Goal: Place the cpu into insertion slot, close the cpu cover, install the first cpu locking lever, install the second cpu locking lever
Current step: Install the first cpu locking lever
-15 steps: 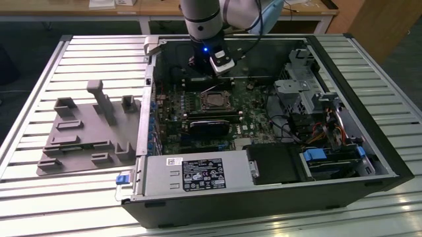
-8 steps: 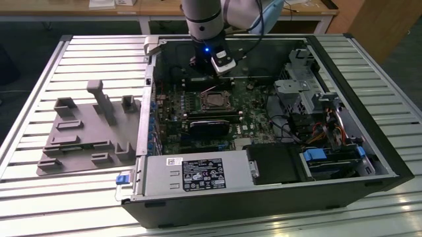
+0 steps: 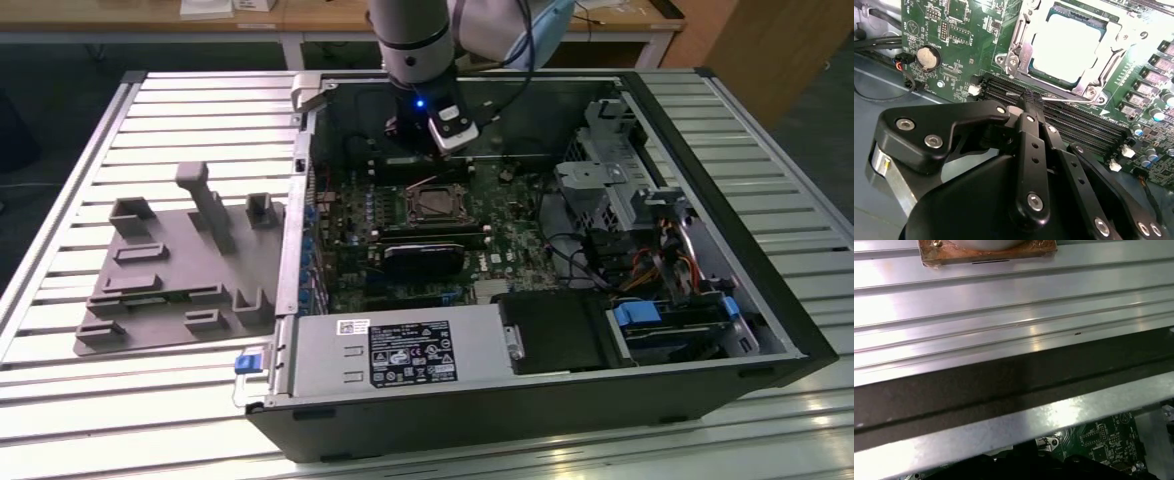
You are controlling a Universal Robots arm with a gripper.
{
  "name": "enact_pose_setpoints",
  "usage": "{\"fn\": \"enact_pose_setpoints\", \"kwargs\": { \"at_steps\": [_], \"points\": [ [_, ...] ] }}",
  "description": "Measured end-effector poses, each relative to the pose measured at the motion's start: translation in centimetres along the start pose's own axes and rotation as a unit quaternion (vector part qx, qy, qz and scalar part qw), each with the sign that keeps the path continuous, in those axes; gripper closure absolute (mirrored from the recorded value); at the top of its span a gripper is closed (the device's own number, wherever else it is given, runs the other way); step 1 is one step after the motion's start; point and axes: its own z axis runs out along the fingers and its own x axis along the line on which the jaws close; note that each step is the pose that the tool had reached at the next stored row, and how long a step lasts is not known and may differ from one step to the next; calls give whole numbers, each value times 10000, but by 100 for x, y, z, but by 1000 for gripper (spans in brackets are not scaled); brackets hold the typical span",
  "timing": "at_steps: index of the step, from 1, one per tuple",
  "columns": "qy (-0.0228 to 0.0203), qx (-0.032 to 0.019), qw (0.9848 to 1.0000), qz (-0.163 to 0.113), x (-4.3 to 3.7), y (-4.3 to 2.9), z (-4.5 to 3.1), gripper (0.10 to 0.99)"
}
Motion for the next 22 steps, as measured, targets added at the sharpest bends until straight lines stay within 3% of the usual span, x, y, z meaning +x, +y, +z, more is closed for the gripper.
{"fn": "enact_pose_setpoints", "kwargs": {
  "at_steps": [22],
  "points": [
    [0, 1, 10000, 0, -14, -3, 65, 984]
  ]
}}
